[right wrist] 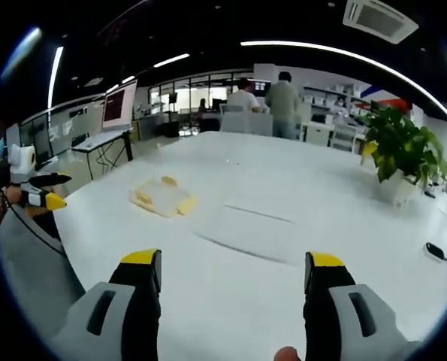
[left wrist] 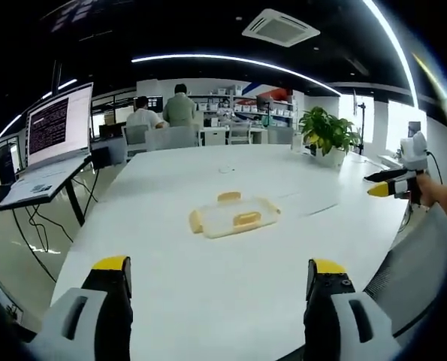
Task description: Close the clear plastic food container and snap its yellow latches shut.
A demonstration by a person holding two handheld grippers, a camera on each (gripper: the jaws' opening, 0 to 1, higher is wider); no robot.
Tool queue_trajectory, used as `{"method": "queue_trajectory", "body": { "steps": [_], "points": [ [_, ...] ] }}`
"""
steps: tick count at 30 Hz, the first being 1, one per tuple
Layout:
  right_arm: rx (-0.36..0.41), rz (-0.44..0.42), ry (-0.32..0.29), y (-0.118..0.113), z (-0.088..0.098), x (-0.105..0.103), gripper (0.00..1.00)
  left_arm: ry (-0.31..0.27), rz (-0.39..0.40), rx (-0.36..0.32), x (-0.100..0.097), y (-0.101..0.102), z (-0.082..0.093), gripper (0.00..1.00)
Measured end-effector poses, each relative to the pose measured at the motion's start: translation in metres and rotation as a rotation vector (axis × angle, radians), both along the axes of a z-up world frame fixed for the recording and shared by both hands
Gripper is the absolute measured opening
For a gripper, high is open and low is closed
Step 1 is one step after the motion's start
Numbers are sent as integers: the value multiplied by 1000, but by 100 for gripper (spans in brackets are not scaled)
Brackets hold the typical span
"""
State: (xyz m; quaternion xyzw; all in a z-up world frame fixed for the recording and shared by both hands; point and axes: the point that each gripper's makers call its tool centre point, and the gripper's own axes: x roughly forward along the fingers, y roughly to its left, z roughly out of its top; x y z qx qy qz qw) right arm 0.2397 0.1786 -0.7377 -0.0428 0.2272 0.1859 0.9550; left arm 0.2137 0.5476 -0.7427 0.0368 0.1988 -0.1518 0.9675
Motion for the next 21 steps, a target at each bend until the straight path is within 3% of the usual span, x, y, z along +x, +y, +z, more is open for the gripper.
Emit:
{"method": "queue_trajectory", "body": {
  "steps": [21],
  "points": [
    [12,-17,17,-5,-3,-4,76,7,-3,6,-1,-1,-2,94]
  ]
}}
